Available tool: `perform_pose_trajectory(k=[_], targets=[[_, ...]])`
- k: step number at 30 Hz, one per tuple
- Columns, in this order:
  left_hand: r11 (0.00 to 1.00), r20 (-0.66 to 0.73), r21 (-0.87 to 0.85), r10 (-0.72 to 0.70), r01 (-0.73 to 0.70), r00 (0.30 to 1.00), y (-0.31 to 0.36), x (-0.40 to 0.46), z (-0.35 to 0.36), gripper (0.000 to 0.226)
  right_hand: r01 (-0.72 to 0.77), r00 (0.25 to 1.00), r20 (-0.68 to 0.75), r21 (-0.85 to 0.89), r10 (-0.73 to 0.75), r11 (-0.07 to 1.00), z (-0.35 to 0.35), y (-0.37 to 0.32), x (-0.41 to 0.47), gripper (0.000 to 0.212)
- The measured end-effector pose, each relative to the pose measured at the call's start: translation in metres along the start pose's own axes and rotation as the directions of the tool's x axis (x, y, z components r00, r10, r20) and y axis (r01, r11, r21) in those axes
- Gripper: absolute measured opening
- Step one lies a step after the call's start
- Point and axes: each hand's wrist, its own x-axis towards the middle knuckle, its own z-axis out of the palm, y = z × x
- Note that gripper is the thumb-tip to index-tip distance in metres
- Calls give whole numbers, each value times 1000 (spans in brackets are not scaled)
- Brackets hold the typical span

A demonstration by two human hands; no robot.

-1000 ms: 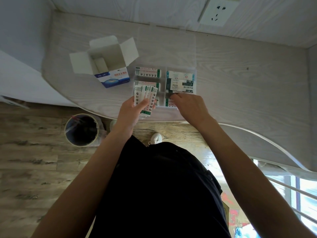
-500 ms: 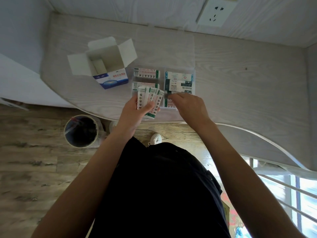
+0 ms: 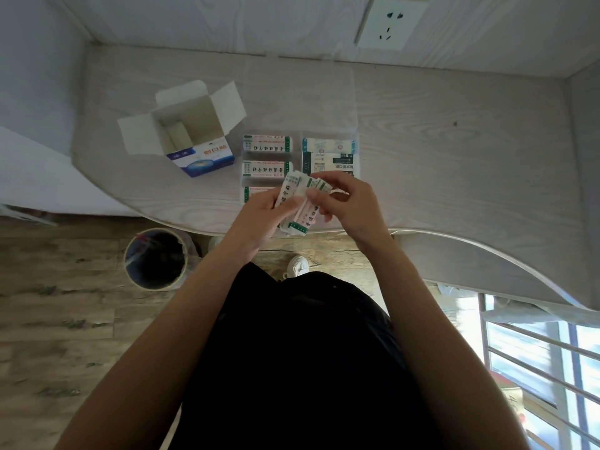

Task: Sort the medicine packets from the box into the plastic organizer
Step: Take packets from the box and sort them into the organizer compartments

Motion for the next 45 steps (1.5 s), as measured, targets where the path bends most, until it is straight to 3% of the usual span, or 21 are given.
perform_pose_trajectory(k=[4, 14, 24, 27, 30, 32, 36, 38, 42, 45], targets=[[1000, -30, 14, 7, -7, 1000, 3, 1, -2, 17, 41, 998, 43, -13, -40, 999, -3, -2, -3, 24], [999, -33, -9, 51, -51, 998, 10, -3, 3, 13, 7, 999, -42, 35, -6, 999, -6, 4, -4, 20], [995, -143, -33, 84, -89, 986, 10, 3, 0, 17, 1, 999, -41, 77, 2, 997, -13, 3, -6, 17], [994, -210, -3, 108, -111, 972, 7, 5, -6, 18, 36, 992, -120, 83, -26, 996, -25, 5, -4, 12], [991, -249, 60, 128, -116, 960, 2, 6, -15, 21, 45, 985, -166, 0, -44, 999, -41, 11, 4, 6], [991, -265, 71, 126, -111, 956, -1, 7, -20, 25, 42, 989, -130, -165, -64, 985, -46, 12, 10, 7], [995, -267, 20, 104, -103, 958, -4, 6, -22, 35, 66, 990, -82, -461, -116, 885, -35, 14, 19, 6], [996, -268, 7, 91, -93, 959, -5, 6, -20, 37, 71, 984, -87, -618, -158, 783, -27, 14, 21, 5], [998, -284, -19, 51, -59, 958, -7, 9, -17, 40, 100, 973, -8, -887, -232, 451, -20, 12, 23, 23], [999, -261, -15, 44, -49, 964, -8, 9, -16, 45, 174, 960, 114, -959, -255, 226, -18, 13, 25, 30]])
